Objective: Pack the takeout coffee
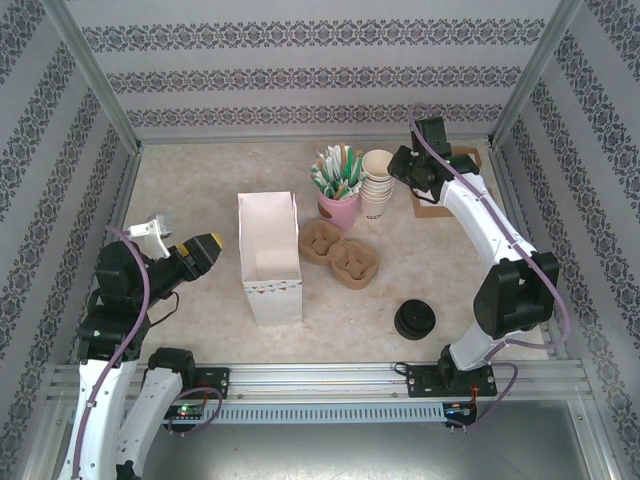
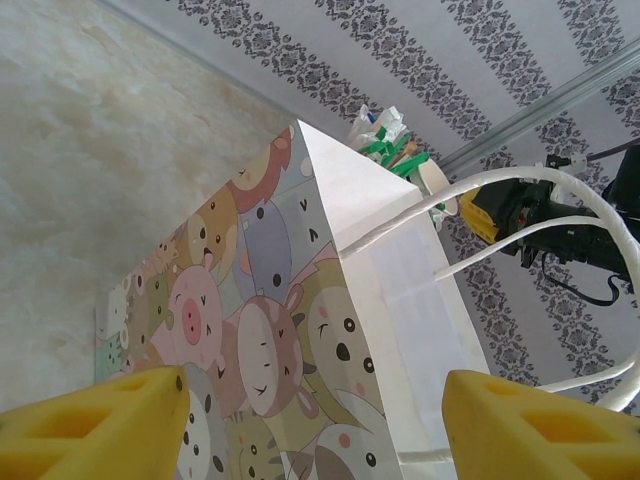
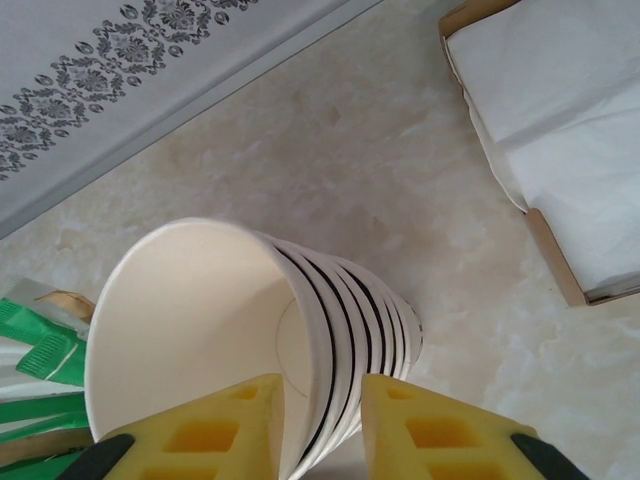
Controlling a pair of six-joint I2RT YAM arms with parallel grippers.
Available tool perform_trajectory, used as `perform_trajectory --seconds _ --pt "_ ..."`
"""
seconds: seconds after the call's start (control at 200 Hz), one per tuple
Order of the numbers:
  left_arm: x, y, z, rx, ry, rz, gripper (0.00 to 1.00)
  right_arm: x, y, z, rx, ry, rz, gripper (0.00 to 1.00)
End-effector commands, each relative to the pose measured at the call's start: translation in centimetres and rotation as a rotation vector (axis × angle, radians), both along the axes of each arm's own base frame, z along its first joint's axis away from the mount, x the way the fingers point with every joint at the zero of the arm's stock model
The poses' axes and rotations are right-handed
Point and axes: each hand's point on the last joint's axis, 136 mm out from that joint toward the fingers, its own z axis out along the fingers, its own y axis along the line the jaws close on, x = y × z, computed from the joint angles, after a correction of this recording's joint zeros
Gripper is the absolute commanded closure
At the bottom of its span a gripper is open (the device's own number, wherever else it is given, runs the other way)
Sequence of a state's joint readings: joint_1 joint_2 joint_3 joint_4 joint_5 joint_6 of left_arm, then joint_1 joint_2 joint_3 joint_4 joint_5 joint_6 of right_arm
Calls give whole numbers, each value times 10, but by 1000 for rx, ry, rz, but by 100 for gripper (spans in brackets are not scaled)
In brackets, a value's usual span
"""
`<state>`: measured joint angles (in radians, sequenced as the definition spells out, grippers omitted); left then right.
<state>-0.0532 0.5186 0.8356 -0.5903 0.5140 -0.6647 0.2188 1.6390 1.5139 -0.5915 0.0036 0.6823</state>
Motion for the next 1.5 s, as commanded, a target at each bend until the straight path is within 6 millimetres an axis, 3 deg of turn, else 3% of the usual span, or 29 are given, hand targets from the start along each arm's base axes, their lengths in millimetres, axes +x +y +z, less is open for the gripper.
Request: perform_trajectory --seconds 0.0,0.27,0.934,1.369,1.494 --pt "-1 -5 6 -19 -28 -19 31 9 2 10 -5 -28 -12 75" --pt "0 -5 5 -23 -23 -20 31 13 4 7 -3 -23 -9 80" --pt "0 -4 3 -15 -23 -17 31 18 5 -3 -17 1 -10 79" --pt "3 -4 2 -17 -32 -11 31 18 8 15 -12 -26 2 98" --pt "3 -4 1 -12 -31 -12 31 17 9 22 -10 -34 8 100"
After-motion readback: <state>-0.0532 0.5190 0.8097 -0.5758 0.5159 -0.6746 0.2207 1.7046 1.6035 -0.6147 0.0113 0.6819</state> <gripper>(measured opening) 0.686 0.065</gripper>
